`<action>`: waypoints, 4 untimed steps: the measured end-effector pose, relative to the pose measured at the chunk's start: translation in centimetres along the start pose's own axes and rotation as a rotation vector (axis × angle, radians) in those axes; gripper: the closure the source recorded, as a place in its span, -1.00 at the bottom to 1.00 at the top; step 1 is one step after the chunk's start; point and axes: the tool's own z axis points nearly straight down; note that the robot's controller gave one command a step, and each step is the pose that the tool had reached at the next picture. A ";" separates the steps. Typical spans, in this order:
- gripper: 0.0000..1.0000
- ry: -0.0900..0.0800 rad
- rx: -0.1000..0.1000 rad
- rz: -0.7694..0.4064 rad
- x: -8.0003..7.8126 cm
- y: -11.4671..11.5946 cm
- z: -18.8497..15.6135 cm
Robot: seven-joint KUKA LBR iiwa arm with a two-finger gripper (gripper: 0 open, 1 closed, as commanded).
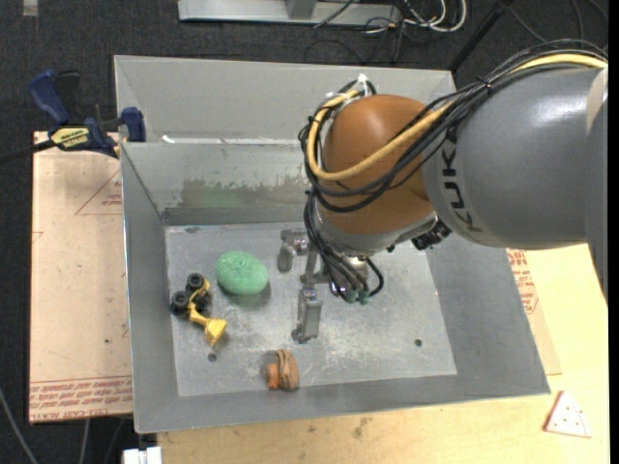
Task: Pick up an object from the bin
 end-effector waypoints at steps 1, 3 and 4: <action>-1.00 -0.007 -0.001 0.003 -0.1 -0.1 -0.4; -1.00 -0.010 0.000 -0.162 -7.5 4.0 7.1; 1.00 -0.013 -0.002 -0.187 -7.4 5.1 10.5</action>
Offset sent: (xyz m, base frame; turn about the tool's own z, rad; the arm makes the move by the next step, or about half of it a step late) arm 0.0987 0.0338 -0.0852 -0.0626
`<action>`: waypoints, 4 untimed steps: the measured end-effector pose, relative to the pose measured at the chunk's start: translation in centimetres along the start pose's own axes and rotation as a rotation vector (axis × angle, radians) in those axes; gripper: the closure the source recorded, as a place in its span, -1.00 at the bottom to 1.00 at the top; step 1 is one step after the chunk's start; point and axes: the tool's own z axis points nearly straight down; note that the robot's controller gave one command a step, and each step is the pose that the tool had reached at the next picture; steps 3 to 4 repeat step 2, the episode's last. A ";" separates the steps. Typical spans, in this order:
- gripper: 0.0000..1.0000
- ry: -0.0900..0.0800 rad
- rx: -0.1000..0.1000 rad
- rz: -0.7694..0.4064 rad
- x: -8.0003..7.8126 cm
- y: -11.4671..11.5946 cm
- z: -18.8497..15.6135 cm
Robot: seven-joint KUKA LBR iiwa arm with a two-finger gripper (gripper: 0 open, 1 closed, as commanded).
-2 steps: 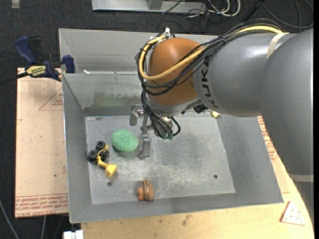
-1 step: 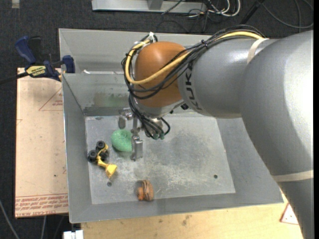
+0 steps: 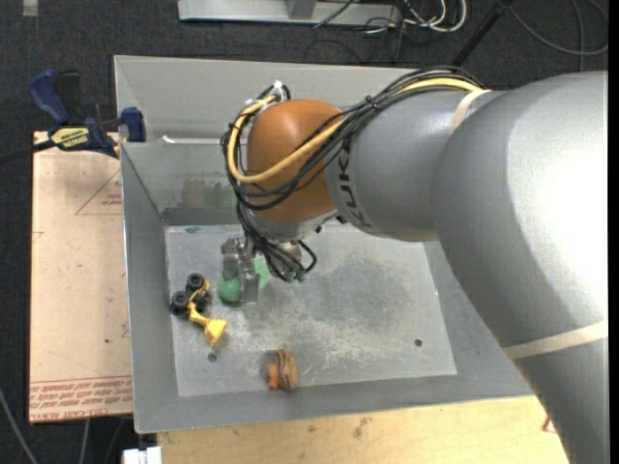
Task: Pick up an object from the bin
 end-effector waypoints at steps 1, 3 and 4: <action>1.00 0.000 0.000 0.000 0.0 0.0 0.0; 1.00 -0.006 0.000 0.018 2.5 1.1 -18.8; 1.00 -0.006 0.000 0.018 2.5 1.1 -18.8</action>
Offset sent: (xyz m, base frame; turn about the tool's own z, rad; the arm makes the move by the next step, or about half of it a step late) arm -0.0296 0.0045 0.1826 0.0191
